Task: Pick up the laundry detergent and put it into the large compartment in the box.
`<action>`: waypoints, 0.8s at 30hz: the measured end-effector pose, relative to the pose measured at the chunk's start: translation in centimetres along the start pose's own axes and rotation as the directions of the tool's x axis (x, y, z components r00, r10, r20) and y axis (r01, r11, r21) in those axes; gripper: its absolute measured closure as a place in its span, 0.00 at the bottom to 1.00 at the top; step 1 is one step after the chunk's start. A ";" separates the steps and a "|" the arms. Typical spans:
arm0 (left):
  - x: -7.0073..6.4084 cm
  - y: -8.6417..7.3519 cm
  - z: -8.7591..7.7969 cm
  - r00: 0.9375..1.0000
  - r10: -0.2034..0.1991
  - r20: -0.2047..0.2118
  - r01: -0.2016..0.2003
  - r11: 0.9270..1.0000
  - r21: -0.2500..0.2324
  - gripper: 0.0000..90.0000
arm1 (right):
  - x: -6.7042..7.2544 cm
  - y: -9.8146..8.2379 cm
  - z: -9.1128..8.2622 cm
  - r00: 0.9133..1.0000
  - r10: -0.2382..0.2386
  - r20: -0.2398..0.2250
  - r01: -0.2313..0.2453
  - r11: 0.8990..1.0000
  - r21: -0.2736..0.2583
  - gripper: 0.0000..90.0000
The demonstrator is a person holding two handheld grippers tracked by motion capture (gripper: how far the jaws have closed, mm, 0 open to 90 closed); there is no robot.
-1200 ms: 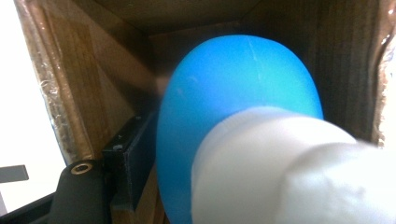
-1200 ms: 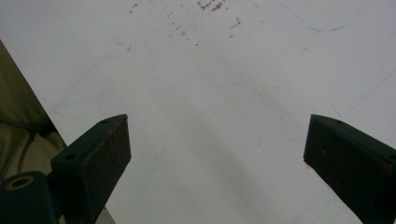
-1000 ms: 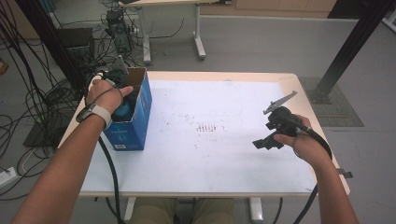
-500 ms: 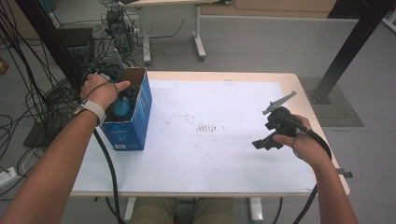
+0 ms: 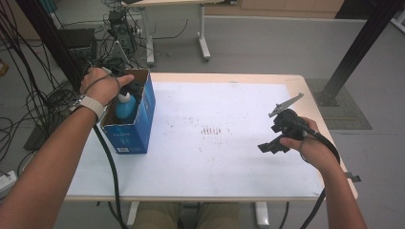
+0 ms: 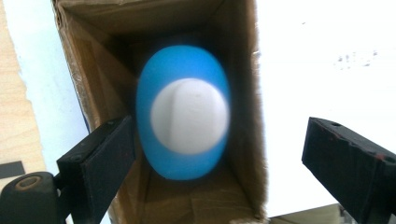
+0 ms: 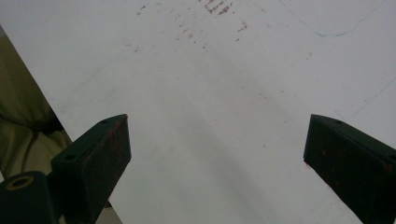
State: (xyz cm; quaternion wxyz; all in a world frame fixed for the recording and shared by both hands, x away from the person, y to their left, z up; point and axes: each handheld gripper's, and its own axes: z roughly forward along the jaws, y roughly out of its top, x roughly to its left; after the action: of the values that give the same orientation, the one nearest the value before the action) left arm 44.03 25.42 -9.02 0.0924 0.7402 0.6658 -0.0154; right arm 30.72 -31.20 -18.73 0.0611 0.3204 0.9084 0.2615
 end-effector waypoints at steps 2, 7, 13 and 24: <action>-0.3 0.0 -0.7 1.000 0.006 -0.007 -0.006 1.000 -0.004 0.11 | 0.1 0.0 -0.1 1.000 -0.001 0.006 0.001 1.000 0.005 0.08; -0.7 -0.1 -2.9 1.000 0.019 -0.016 -0.019 1.000 -0.024 0.11 | 0.1 -0.2 -0.5 1.000 0.003 0.011 -0.003 1.000 0.005 0.08; -1.9 -0.5 -5.3 0.998 0.039 -0.045 -0.041 0.998 -0.051 0.11 | 0.2 -0.2 -0.7 1.000 0.002 0.015 -0.002 1.000 0.001 0.08; -5.0 -0.5 -9.3 0.987 0.119 -0.110 -0.126 0.990 -0.062 0.11 | 0.3 0.4 -0.9 1.000 0.000 0.021 0.000 1.000 0.006 0.08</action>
State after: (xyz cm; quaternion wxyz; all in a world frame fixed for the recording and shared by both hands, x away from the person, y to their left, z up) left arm 42.08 21.99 0.80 0.0829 0.7759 0.6232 0.0525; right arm 30.41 -31.14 -17.71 0.0697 0.3235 0.9084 0.2555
